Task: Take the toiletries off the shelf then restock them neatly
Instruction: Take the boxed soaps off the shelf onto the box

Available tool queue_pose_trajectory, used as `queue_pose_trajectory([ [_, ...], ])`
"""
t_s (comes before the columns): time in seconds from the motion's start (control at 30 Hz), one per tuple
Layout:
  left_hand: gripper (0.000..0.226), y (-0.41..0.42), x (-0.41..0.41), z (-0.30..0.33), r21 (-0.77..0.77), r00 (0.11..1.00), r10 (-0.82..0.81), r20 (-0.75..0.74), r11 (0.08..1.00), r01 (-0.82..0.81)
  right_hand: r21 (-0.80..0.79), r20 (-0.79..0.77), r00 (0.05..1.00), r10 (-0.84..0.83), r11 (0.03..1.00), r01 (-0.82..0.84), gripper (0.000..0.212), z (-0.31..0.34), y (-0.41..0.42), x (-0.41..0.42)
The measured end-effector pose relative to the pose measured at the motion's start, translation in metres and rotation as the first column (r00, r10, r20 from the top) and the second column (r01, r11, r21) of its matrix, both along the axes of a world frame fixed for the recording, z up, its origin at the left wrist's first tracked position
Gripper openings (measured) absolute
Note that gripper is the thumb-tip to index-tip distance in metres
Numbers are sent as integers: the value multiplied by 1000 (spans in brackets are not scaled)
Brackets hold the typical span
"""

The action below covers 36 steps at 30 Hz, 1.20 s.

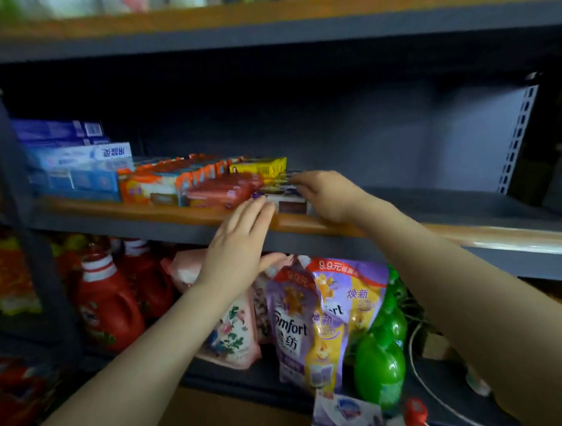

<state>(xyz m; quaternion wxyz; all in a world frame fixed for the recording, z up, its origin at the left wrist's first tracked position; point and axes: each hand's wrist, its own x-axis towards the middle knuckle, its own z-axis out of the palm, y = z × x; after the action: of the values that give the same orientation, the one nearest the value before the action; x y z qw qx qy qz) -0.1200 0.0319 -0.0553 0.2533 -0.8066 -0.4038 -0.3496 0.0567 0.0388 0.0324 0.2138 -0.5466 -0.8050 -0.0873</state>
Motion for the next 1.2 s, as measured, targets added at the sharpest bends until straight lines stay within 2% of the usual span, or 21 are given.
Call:
queue_pose_trajectory([
  [0.13,80,2,2,1,14,997,-50,66,999,49,-238,25,1000,19,971,-13,44,7,4,-1],
  [0.2,83,2,2,0,5,997,-34,71,999,34,-295,23,1000,-14,955,20,48,9,0,8],
  [0.27,85,2,1,2,-1,997,-17,74,1000,17,-286,14,998,-60,956,61,48,12,-5,23],
  [0.37,85,4,1,2,8,995,-47,85,999,47,-117,91,992,-86,988,96,37,16,-12,51],
  [0.43,86,6,2,1,16,993,-54,103,998,52,-68,-4,998,-55,996,54,26,18,-11,66],
  [0.47,86,7,2,1,20,993,-54,109,998,52,-96,-78,996,-49,994,41,29,18,-9,71],
  [0.57,86,6,3,0,20,991,-50,121,999,48,-314,-257,963,-83,950,-2,37,14,0,74],
  [0.63,86,5,3,1,3,991,-47,122,999,47,-393,-230,969,-86,920,-11,41,13,2,70],
  [0.7,86,2,2,3,-25,993,-25,114,999,28,-431,-134,988,-78,902,13,44,14,2,66],
  [0.77,87,-3,4,7,-66,995,-15,100,998,22,-392,-91,993,-76,919,34,39,15,0,65],
  [0.8,88,-6,5,9,-83,994,-20,105,996,29,-339,-124,990,-75,941,28,40,15,-1,65],
  [0.87,92,-12,6,14,-187,978,-46,202,979,85,-225,-339,940,-38,973,-41,49,15,-11,67],
  [0.9,93,-18,7,18,-201,954,-81,288,969,143,-189,-483,875,21,974,-127,52,17,-20,67],
  [0.97,90,-34,14,31,-104,898,-191,397,962,251,-122,-704,687,180,922,-367,53,21,-42,66],
  [1.0,89,-41,20,38,-62,866,-256,428,948,311,-91,-753,612,243,882,-462,53,23,-53,64],
  [1.07,85,-52,32,53,-35,769,-366,525,893,449,-74,-782,537,317,808,-585,55,24,-70,58],
  [1.13,80,-60,44,66,-9,676,-434,596,838,546,-92,-797,512,320,774,-627,55,21,-82,53],
  [1.2,75,-68,49,75,-38,632,-437,640,803,594,-92,-791,519,323,777,-622,53,14,-89,50],
])
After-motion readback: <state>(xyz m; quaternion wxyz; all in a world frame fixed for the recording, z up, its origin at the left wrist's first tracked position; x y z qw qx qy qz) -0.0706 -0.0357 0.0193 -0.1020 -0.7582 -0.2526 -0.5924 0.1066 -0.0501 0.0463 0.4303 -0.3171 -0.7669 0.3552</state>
